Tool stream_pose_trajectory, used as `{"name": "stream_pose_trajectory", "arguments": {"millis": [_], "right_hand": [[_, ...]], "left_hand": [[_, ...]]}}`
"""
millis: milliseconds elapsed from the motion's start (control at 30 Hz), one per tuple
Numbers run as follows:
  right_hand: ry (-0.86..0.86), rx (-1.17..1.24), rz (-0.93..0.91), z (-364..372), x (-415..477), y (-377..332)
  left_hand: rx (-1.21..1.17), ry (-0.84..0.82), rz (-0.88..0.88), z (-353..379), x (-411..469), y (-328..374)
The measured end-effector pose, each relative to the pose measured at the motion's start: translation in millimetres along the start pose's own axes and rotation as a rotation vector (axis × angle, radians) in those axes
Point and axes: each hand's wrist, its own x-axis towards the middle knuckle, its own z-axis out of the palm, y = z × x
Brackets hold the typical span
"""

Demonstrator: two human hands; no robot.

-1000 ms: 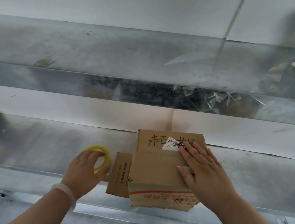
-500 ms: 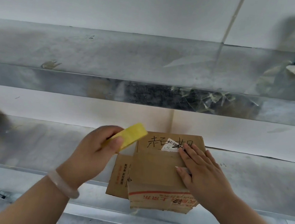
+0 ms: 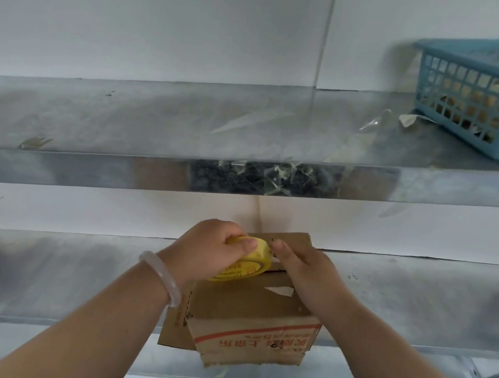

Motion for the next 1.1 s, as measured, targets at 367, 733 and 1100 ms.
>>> {"name": "stream_pose_trajectory", "arguments": {"millis": [367, 733, 1100], "right_hand": [[-0.078, 0.167, 0.123, -16, 11, -15], [-0.189, 0.956, 0.230, -32, 1, -9], [0.025, 0.928, 0.313, -19, 12, 19]], "left_hand": [[0.068, -0.020, -0.034, -1, 4, 9], [0.160, -0.012, -0.061, 13, 12, 22], [-0.395, -0.226, -0.093, 5, -17, -11]]}}
